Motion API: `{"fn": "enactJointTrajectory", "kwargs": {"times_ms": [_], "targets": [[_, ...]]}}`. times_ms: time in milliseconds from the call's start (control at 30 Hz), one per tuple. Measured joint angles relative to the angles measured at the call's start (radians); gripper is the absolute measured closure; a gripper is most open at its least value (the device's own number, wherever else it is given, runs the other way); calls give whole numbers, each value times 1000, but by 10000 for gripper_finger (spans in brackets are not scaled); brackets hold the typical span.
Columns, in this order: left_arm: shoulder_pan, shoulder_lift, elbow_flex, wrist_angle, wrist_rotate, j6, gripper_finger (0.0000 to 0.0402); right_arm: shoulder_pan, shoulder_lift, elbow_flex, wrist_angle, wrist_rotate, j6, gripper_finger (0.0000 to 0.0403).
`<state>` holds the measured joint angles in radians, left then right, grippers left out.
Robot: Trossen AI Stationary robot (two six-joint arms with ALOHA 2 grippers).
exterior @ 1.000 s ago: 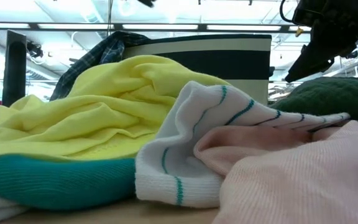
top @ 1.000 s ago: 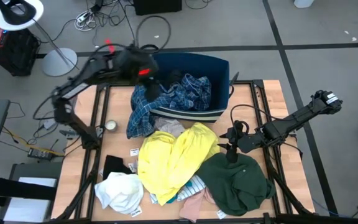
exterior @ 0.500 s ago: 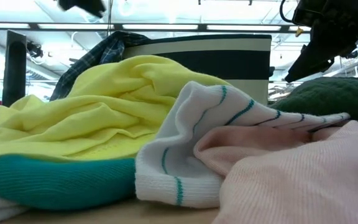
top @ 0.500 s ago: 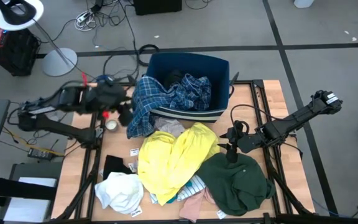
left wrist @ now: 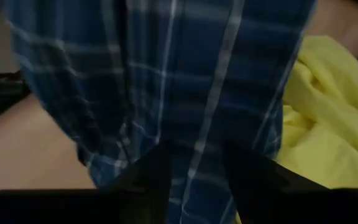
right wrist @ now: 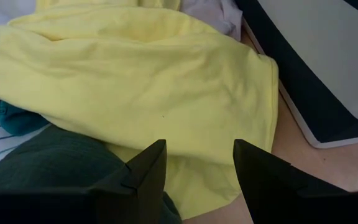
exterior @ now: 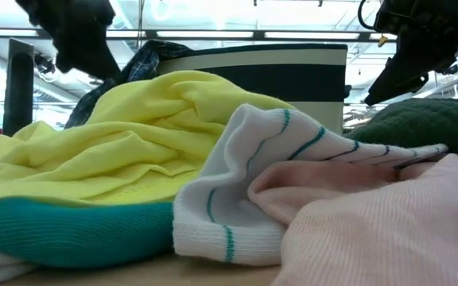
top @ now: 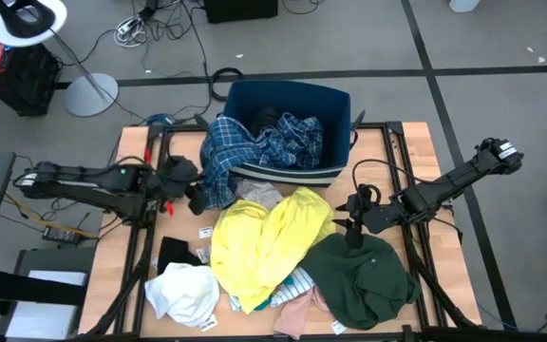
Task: Sort clothes
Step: Put the blue pants into the blue laundry bin
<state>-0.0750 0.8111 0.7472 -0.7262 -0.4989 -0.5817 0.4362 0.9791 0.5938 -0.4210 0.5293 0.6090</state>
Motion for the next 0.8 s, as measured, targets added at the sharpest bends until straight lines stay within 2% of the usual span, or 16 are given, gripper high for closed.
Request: {"fn": "enactJointTrajectory", "kwargs": {"times_ms": [200, 467, 567, 700, 800], "targets": [[22, 0, -182, 165, -29, -5, 253, 0, 0, 0, 0, 5, 0, 215], [74, 0, -406, 481, -47, -27, 256, 0, 0, 0, 0, 5, 0, 215], [94, 0, -444, 509, -46, -75, 290, 0, 0, 0, 1, 5, 1, 215], [111, 0, -449, 507, -26, -81, 383, 0, 0, 0, 3, 5, 1, 215], [114, 1, -406, 492, -27, -59, 396, 0, 0, 0, 4, 5, 1, 215]]}}
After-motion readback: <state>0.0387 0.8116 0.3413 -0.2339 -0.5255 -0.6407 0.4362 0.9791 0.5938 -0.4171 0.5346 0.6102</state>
